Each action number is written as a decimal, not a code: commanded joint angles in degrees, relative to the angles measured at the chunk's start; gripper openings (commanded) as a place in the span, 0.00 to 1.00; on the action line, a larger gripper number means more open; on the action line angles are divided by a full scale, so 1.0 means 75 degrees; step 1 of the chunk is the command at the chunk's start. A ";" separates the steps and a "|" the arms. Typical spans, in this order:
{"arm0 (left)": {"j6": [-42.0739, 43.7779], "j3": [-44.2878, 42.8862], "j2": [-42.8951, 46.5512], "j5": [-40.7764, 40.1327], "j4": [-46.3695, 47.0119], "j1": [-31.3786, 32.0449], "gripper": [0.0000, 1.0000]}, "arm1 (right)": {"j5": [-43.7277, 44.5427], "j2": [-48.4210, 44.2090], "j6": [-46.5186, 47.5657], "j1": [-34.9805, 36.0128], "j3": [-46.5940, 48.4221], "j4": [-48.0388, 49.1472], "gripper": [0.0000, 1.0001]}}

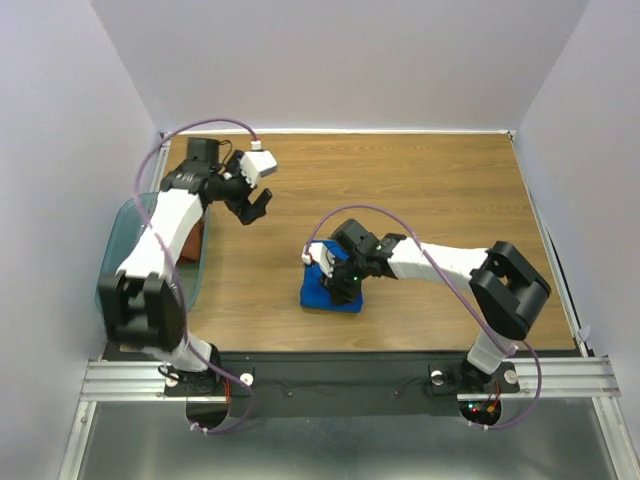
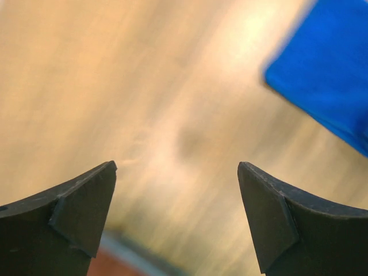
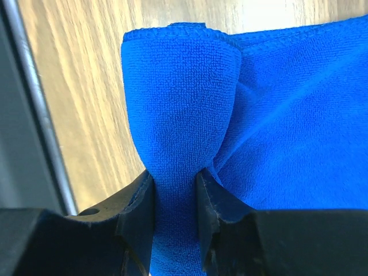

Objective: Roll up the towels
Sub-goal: Roll the towel

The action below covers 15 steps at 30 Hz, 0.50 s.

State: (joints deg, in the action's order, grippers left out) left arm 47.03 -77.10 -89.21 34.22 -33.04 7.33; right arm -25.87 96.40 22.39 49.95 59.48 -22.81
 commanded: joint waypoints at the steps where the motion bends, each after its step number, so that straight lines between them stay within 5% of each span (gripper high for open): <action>1: -0.0738 0.0868 0.2036 -0.0308 0.2280 0.0171 0.99 | -0.1832 0.0679 -0.0525 -0.0460 0.0599 -0.1013 0.01; 6: -0.1441 0.1490 0.3361 -0.0134 0.2542 0.0182 0.99 | -0.2842 0.1419 -0.0642 -0.0836 0.1127 -0.1353 0.01; 10: -0.0846 0.1760 0.3738 0.0606 0.1294 0.0392 0.99 | -0.3511 0.2063 -0.0642 -0.1140 0.1525 -0.1623 0.01; 15: 0.0442 0.3292 0.4650 -0.1279 0.1052 0.2859 0.99 | -0.4437 0.2790 -0.0630 -0.1550 0.1982 -0.1927 0.01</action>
State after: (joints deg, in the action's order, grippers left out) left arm 43.27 -58.96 -59.05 30.46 -21.04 19.40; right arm -53.15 113.65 17.47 39.86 72.64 -32.97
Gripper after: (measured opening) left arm 0.986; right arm 0.340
